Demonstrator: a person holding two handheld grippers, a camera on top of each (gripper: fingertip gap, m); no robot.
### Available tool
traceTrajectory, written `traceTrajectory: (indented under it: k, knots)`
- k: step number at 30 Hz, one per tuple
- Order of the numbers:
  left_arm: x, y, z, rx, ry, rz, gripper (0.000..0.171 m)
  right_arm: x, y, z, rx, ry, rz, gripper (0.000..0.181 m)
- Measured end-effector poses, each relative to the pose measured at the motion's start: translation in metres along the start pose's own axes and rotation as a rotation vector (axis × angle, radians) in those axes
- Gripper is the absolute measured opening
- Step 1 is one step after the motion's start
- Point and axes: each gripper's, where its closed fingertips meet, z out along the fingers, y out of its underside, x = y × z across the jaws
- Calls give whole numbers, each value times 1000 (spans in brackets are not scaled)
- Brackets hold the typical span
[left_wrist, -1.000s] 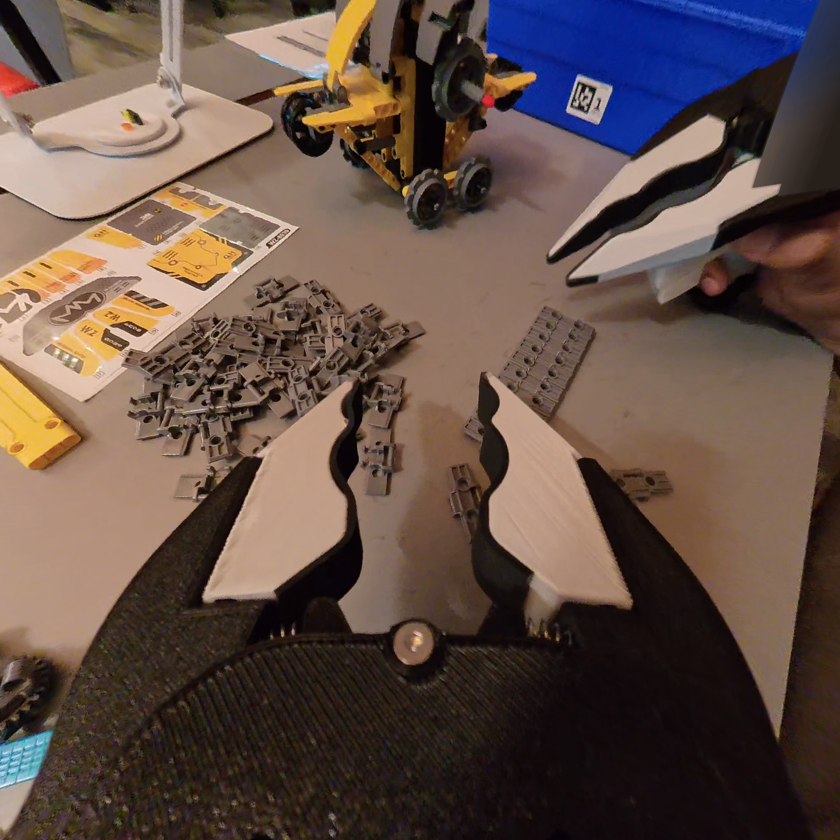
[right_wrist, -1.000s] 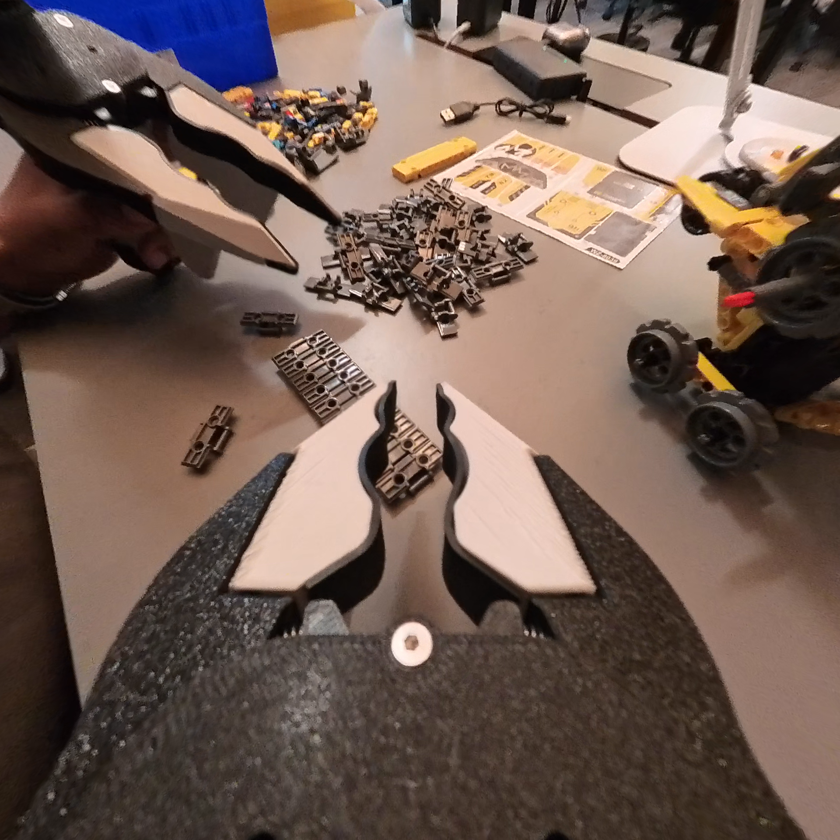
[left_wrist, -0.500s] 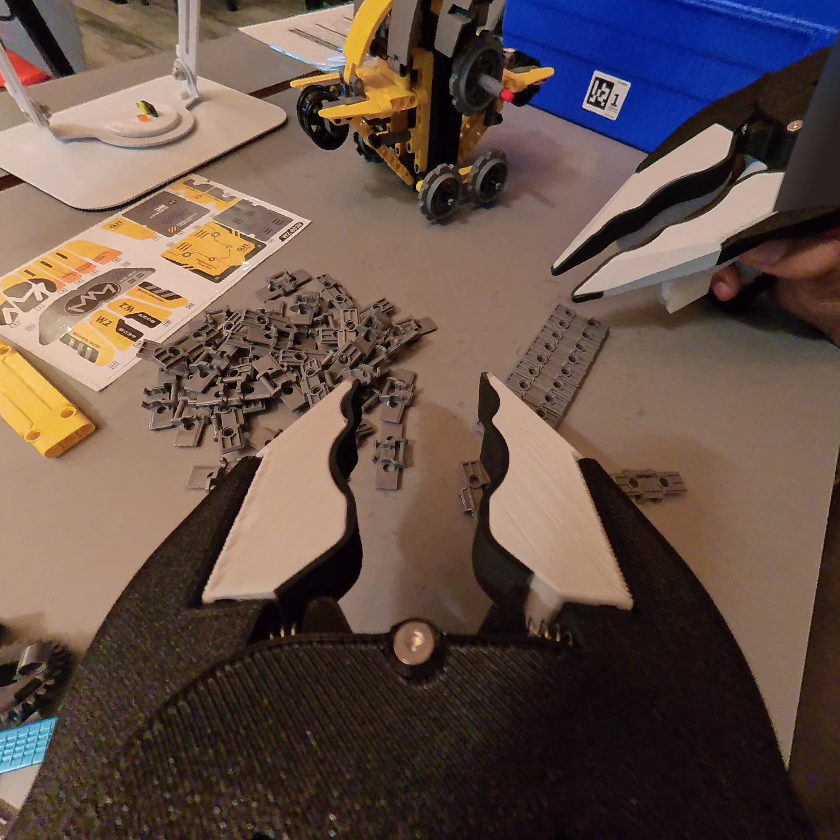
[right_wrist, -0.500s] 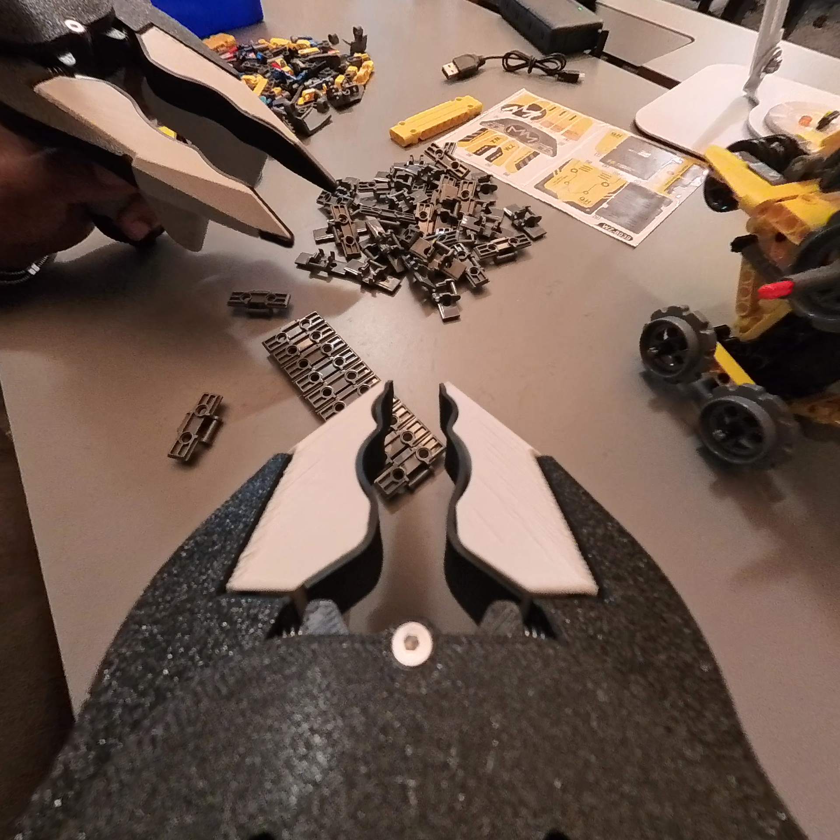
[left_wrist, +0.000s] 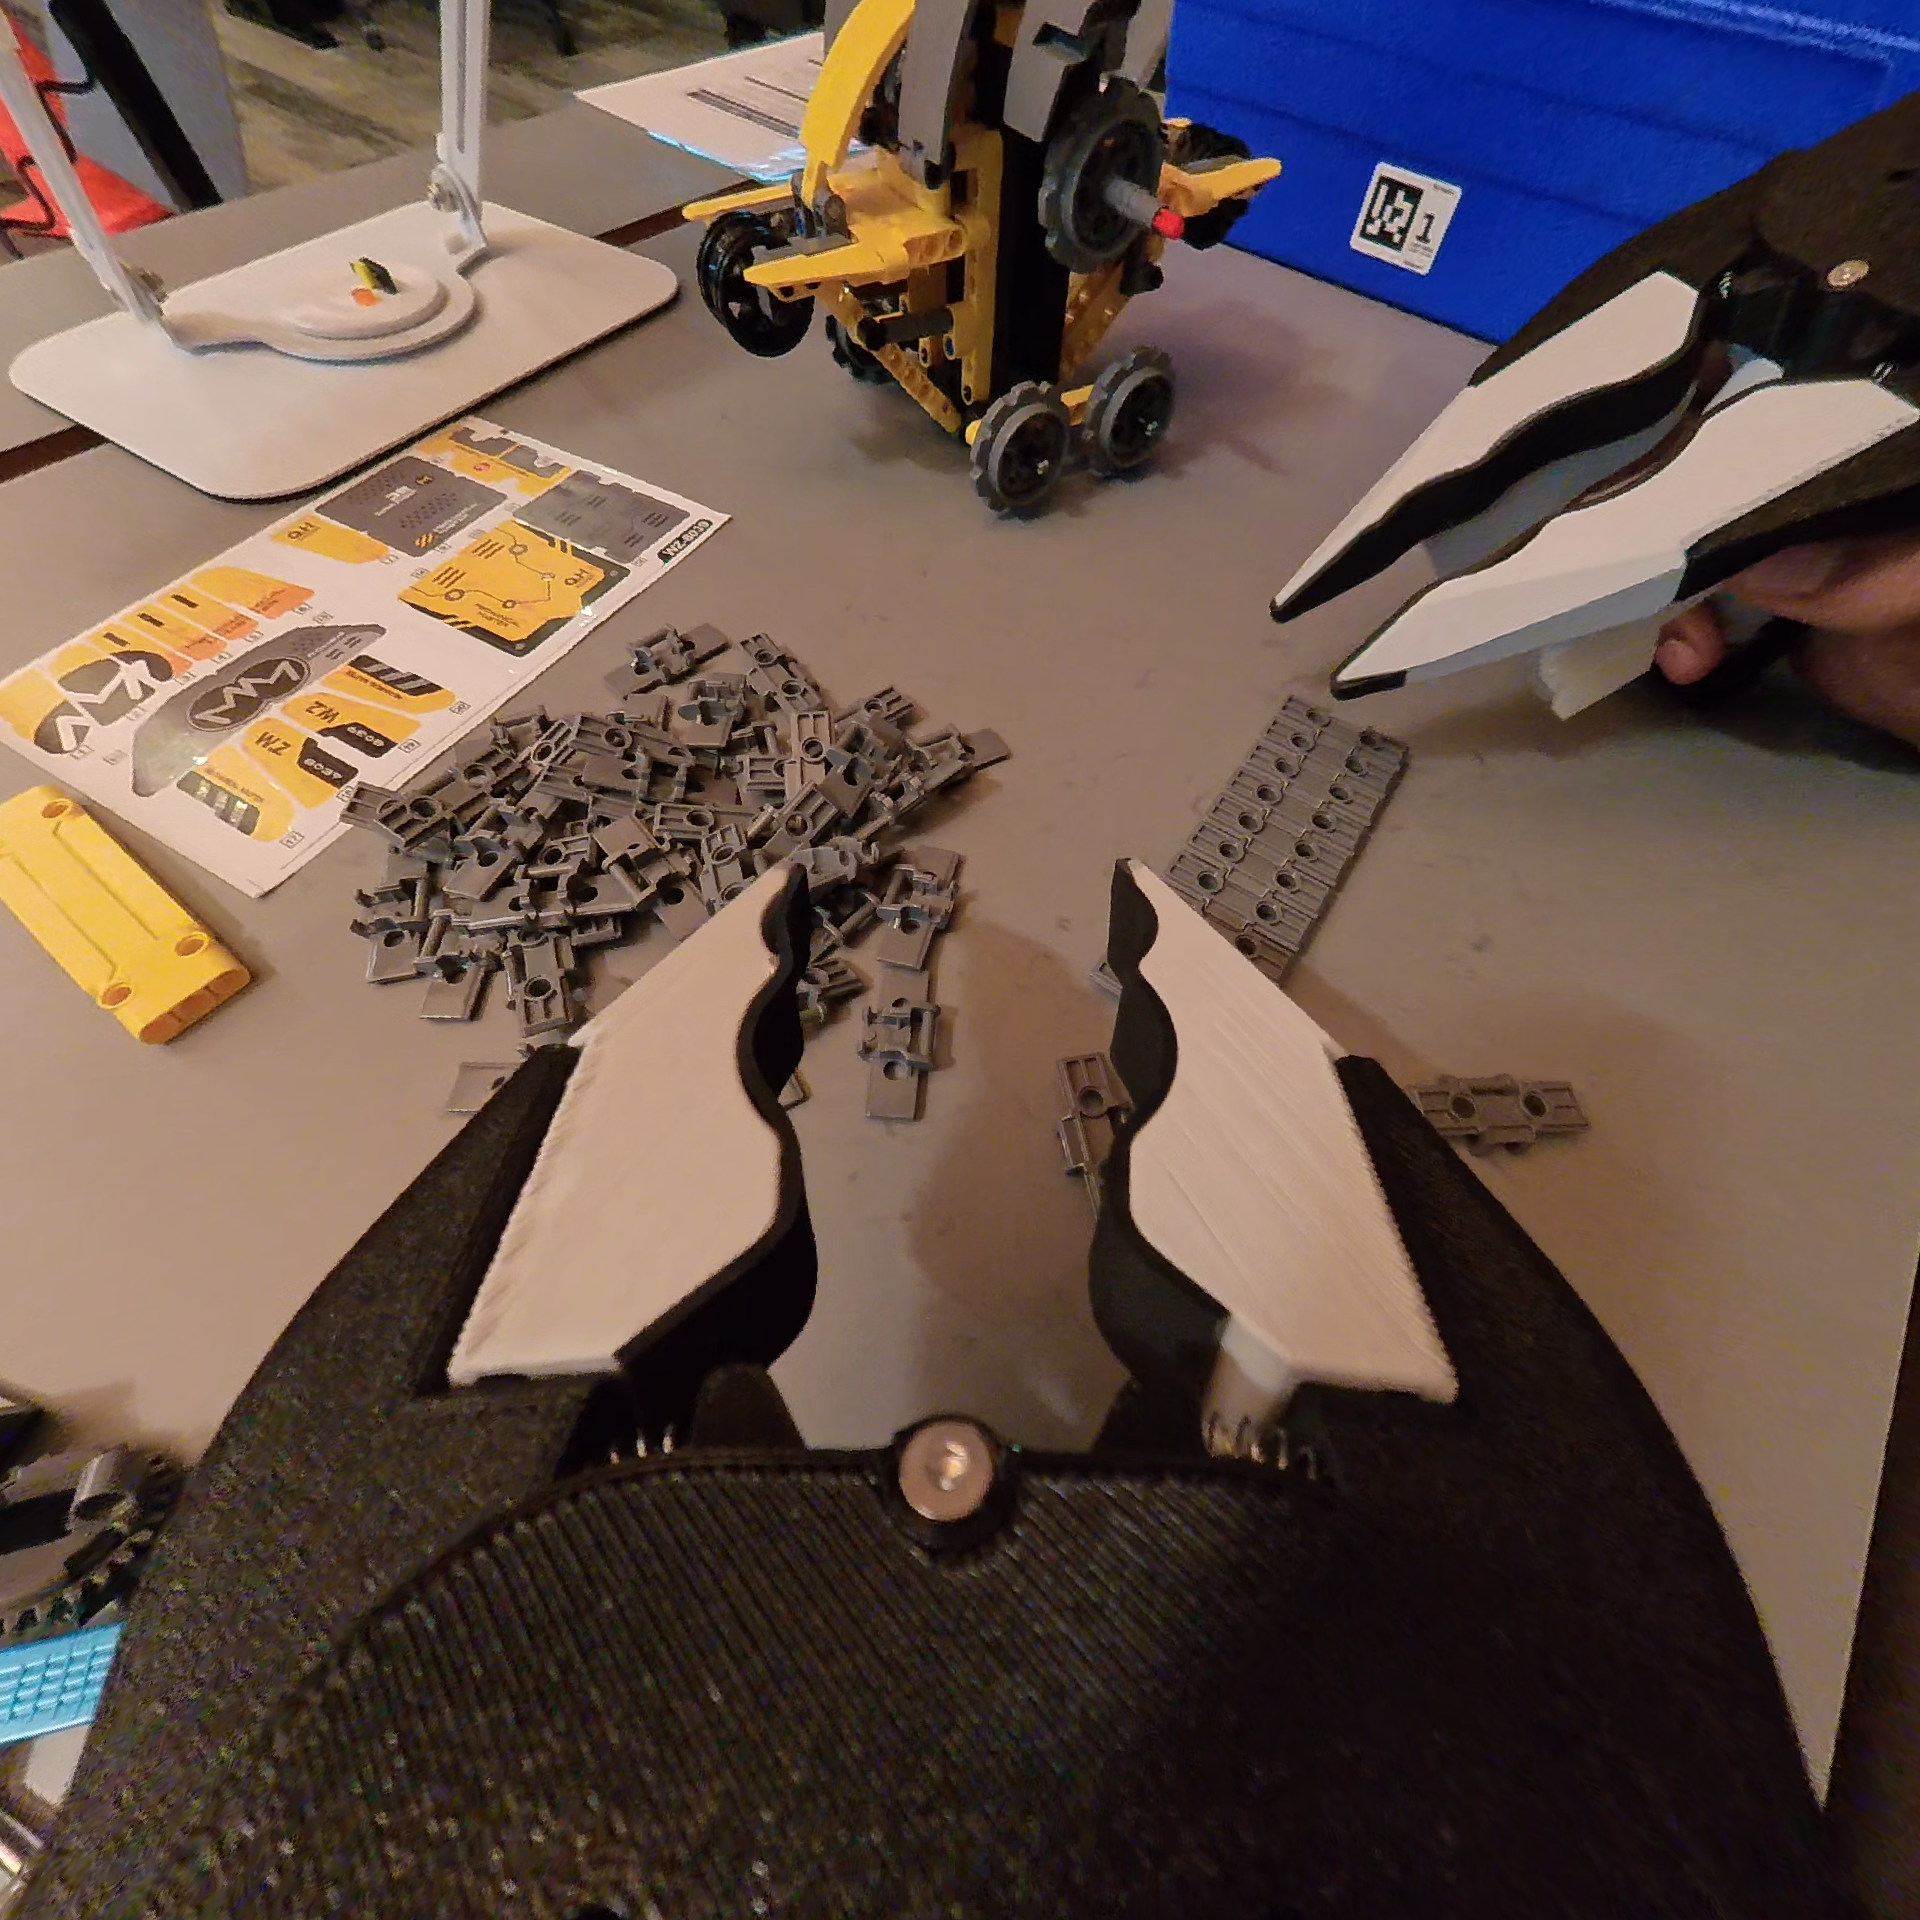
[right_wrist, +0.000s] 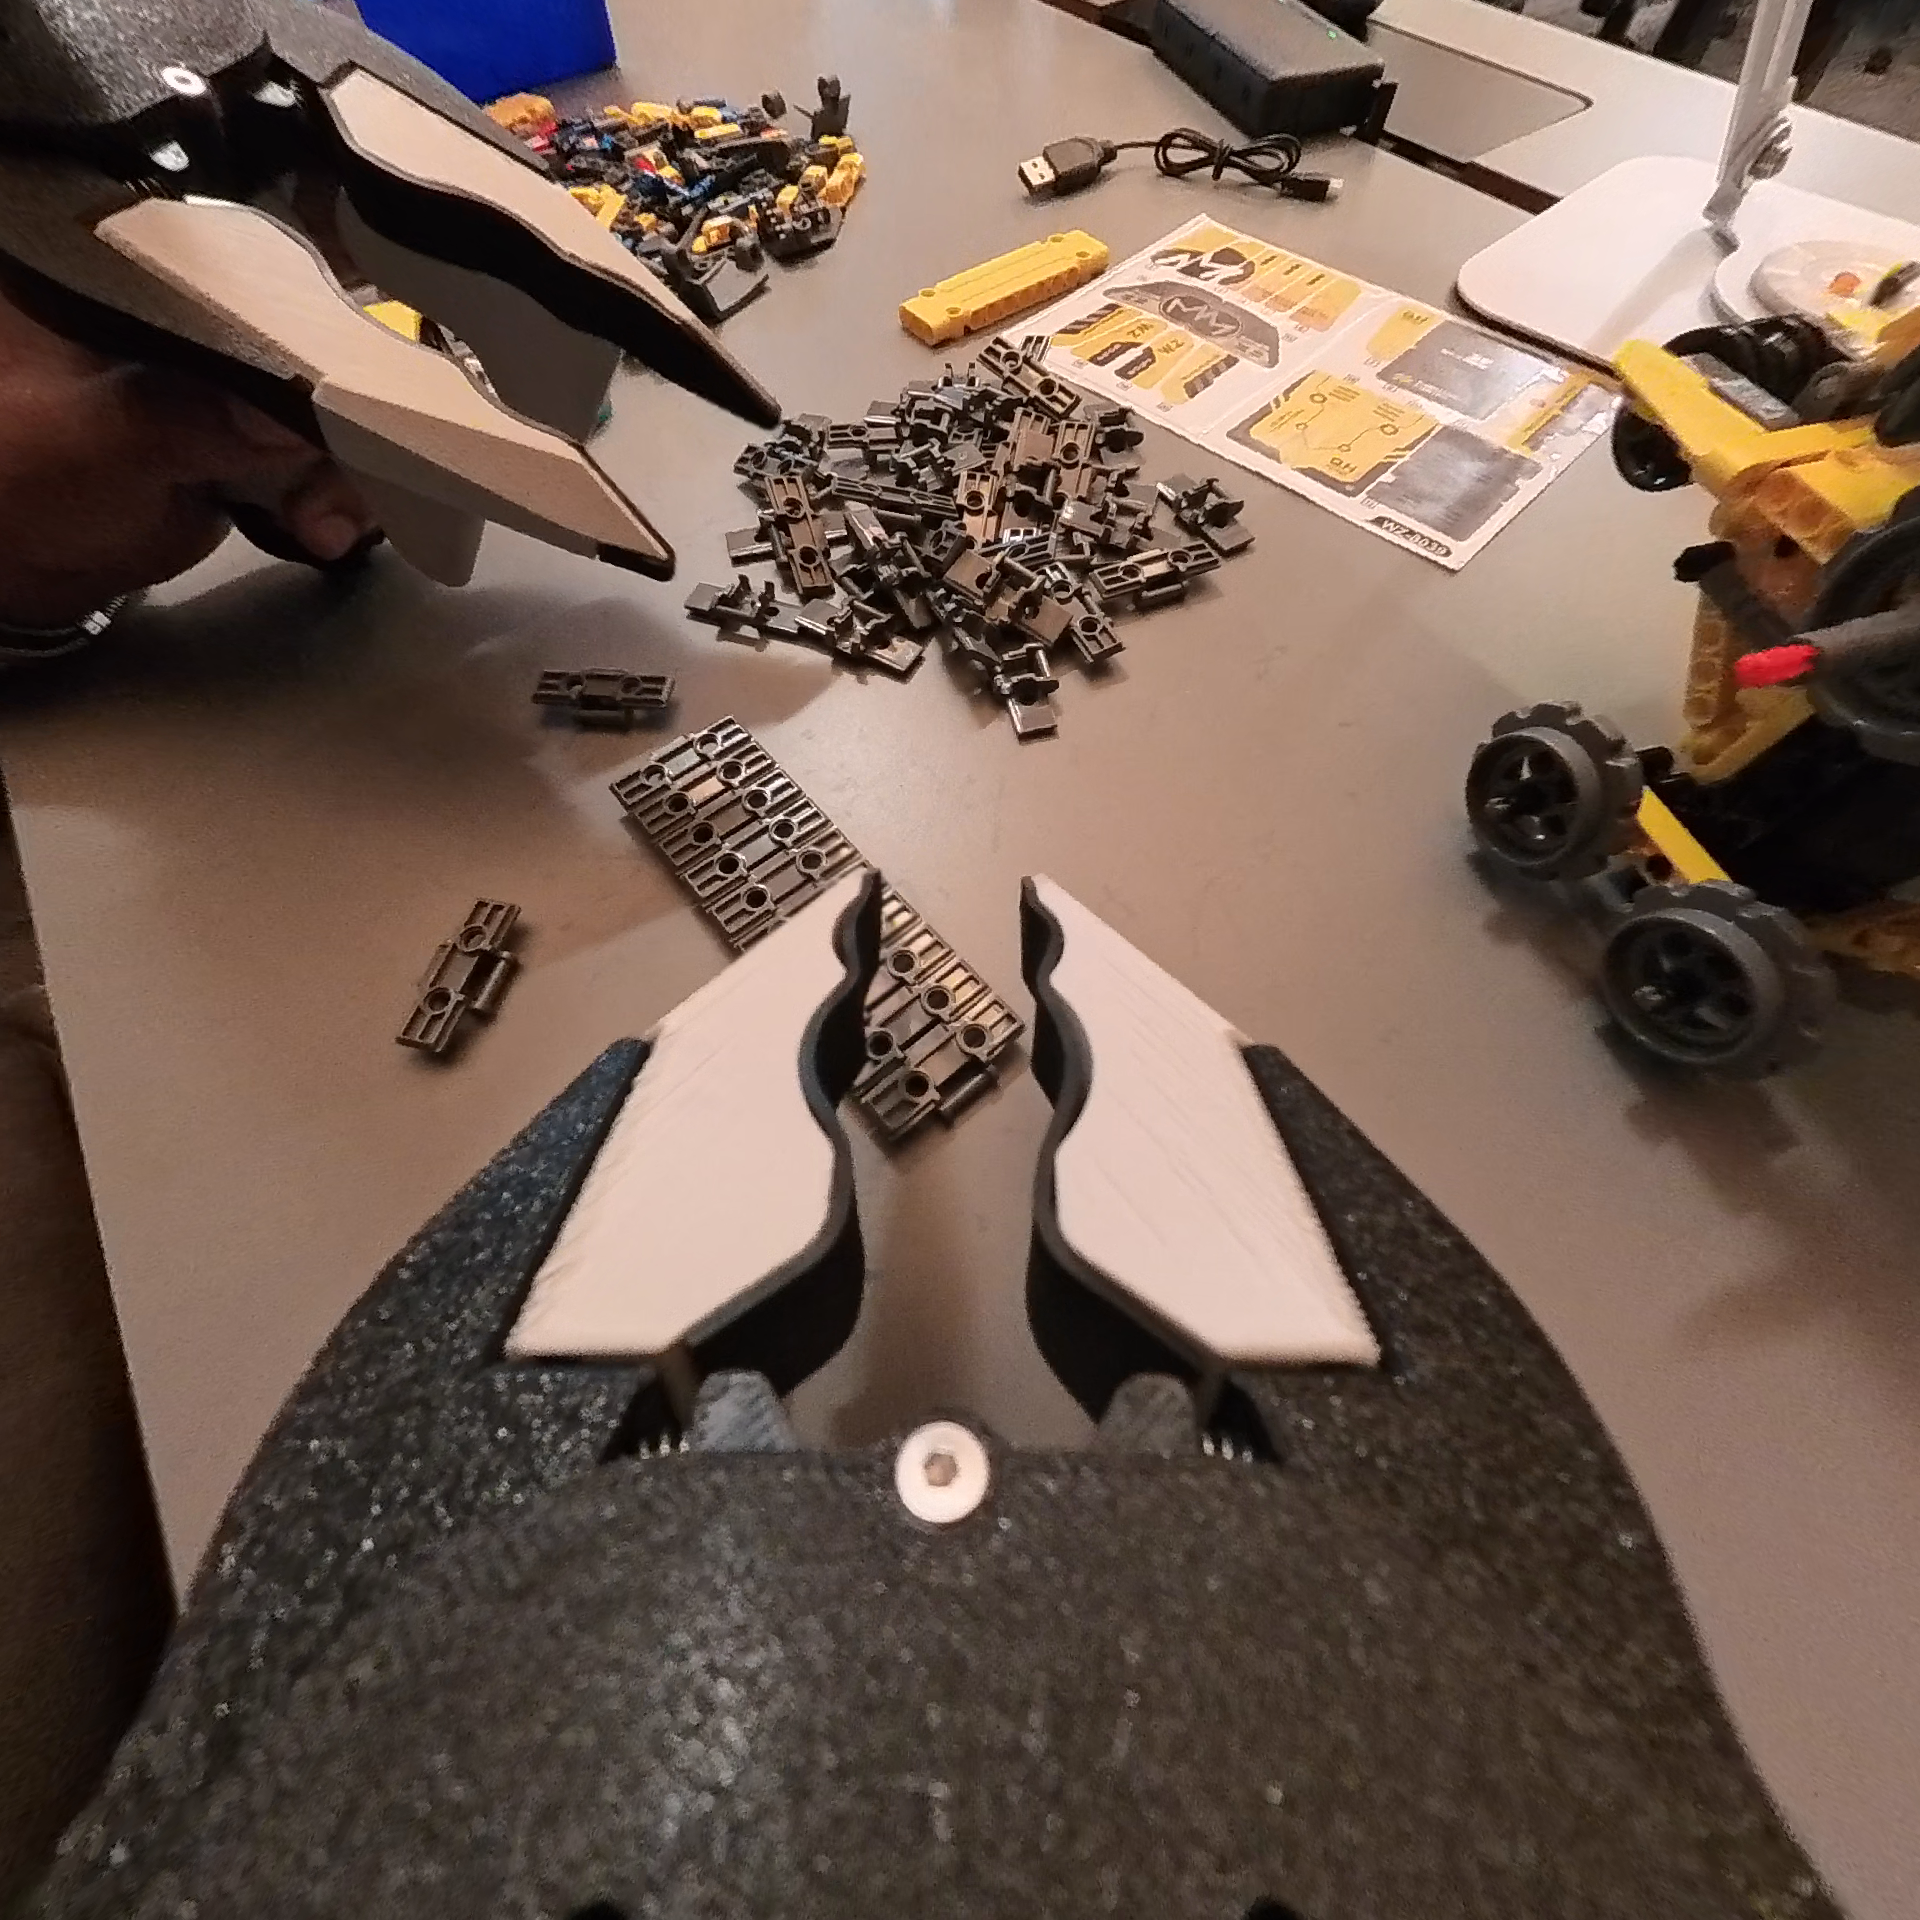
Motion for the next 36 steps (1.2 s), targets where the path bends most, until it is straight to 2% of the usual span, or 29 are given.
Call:
traceTrajectory:
  k: [36]
  knots:
    - [-5,-6,-10,60,-16,14,56,-5,2,0,-13,11,-34,30]
